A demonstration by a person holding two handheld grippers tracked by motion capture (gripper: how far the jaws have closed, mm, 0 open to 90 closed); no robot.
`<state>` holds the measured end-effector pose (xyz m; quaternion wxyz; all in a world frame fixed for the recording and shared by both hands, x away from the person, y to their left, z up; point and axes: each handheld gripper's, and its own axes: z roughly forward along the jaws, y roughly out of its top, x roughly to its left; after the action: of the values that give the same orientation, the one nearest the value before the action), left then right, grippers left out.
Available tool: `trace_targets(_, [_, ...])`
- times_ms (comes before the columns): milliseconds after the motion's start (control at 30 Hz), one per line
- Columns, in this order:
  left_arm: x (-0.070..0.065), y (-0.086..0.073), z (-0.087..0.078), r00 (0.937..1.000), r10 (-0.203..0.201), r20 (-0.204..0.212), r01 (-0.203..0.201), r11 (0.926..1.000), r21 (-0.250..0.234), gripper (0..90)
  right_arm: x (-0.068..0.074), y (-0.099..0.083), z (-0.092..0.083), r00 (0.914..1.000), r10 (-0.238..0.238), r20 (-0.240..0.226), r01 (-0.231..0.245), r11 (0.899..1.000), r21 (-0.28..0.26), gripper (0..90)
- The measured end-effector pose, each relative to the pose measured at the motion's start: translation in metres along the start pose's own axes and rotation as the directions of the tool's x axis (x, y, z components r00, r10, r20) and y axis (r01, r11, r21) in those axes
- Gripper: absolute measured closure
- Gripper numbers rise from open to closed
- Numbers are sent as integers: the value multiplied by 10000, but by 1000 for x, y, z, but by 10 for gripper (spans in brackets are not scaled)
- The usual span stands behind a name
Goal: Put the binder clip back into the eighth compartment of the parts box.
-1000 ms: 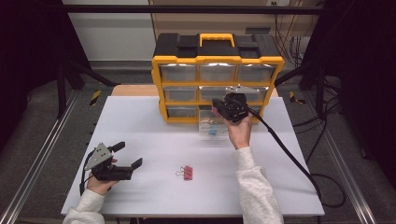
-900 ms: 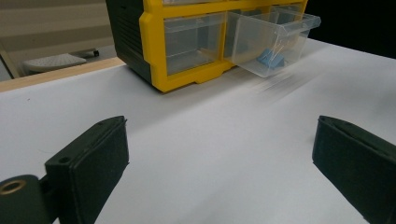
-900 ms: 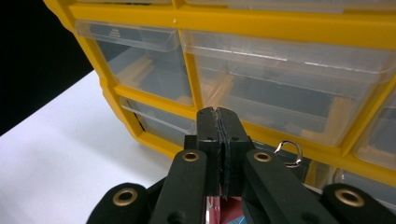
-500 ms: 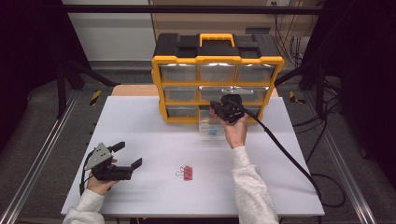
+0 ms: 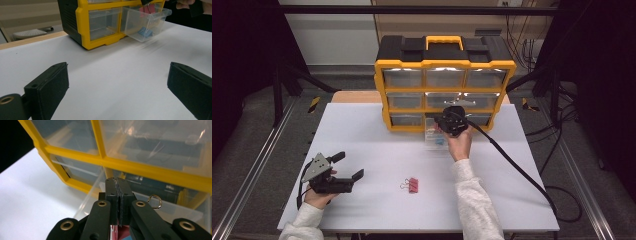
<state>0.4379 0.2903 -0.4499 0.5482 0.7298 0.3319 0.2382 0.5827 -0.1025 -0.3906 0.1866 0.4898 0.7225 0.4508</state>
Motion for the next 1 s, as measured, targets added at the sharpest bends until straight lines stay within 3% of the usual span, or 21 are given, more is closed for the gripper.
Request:
trace_targets(333, [0, 0, 0, 10000, -8, -1, 8, 10000, 14, 32, -5, -15, 11, 9998, 166, 86, -170, 9987, 483, 890])
trace_targets(700, [0, 0, 0, 10000, -16, 6, 16, 10000, 19, 32, -5, -15, 11, 9999, 152, -32, -149, 9975, 694, 873])
trace_targets(833, [0, 0, 1, 10000, -20, 13, 20, 10000, 30, 32, -5, -12, 4, 9999, 137, 48, -139, 9992, 372, 701])
trace_targets(933, [0, 0, 1, 10000, -13, 20, 13, 10000, 21, 32, -4, -7, -6, 10000, 27, 9, -26, 9993, -369, 466])
trace_targets(1000, [0, 0, 1, 10000, -24, 13, 24, 10000, 26, 32, -3, -2, -14, 9999, -150, -51, 145, 9966, -808, 381])
